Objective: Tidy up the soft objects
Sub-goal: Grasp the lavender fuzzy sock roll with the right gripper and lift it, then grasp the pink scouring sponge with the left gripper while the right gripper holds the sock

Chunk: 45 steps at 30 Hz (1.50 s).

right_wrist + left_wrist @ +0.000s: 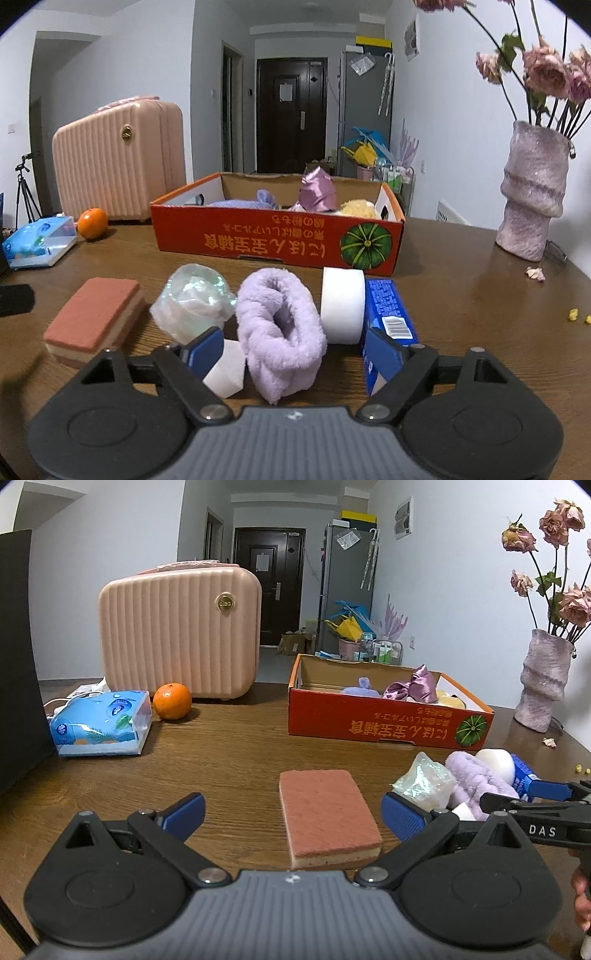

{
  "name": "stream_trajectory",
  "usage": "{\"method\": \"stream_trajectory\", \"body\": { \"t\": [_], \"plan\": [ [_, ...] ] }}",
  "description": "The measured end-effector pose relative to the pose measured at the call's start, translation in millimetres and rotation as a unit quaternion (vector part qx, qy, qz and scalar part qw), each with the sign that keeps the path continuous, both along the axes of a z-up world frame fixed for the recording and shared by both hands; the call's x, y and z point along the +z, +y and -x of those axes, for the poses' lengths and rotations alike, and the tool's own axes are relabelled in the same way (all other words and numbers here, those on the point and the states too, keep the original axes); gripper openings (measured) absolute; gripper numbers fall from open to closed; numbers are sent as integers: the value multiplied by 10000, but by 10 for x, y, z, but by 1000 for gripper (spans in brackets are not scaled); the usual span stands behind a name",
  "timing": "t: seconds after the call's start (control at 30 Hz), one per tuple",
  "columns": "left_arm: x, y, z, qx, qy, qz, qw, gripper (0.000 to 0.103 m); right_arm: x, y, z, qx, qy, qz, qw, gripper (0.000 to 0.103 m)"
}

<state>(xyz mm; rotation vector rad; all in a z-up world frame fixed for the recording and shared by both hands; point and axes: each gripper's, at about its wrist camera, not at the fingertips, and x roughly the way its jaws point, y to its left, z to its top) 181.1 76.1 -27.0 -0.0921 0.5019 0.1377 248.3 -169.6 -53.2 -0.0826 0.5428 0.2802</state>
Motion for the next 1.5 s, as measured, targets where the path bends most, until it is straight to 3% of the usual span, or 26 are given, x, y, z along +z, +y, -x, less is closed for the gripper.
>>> {"method": "stream_trajectory", "body": {
  "t": [0.13,0.3,0.6,1.17,1.5],
  "plan": [
    [-22,46,-36,30,47,25,10000,103,-67,20,-128,6,183,-12,9998,73],
    [-43,81,-52,37,93,58,9999,103,-129,87,-216,115,333,-11,9994,52],
    [-68,76,-56,18,124,54,9999,103,-153,90,-190,172,295,-111,9994,24],
    [-109,69,-86,-5,218,120,9997,103,75,-74,184,10,-505,-399,9979,21],
    [-213,-50,-242,-58,527,207,9984,103,224,-235,288,-149,-852,-643,9942,21]
  ]
}}
